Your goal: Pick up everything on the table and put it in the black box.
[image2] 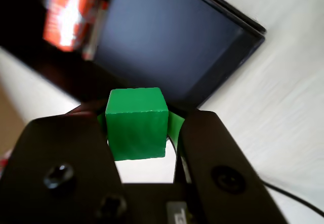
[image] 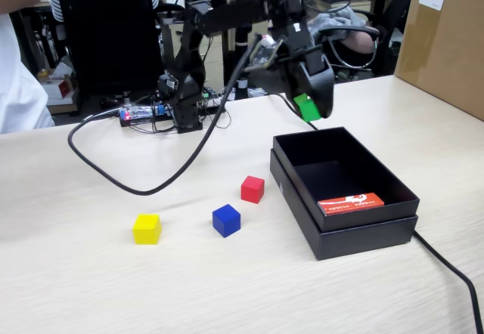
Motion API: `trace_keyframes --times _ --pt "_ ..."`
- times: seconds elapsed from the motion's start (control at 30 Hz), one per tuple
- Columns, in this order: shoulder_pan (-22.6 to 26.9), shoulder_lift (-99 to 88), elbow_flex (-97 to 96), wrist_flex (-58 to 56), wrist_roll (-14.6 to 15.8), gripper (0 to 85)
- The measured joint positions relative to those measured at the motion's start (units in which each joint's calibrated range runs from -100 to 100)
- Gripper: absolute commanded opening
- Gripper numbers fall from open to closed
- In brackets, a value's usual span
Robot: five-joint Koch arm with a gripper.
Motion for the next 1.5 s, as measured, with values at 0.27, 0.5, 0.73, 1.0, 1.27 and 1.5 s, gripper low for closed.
trace_keyframes --times 0.27,0.5,0.73,1.0,1.27,1.5 --pt "0.0 13.3 0.0 0.1 1.1 0.9" --pt "-0.1 21.4 2.9 0.4 1.7 1.1" --pt "-0.2 23.2 2.9 0.5 2.8 22.6" --pt "-0.8 20.1 1.4 0.5 3.1 38.6" --pt "-2.8 -1.2 1.4 0.2 3.1 38.6" --pt "-7.0 -17.1 1.3 0.0 3.0 38.6"
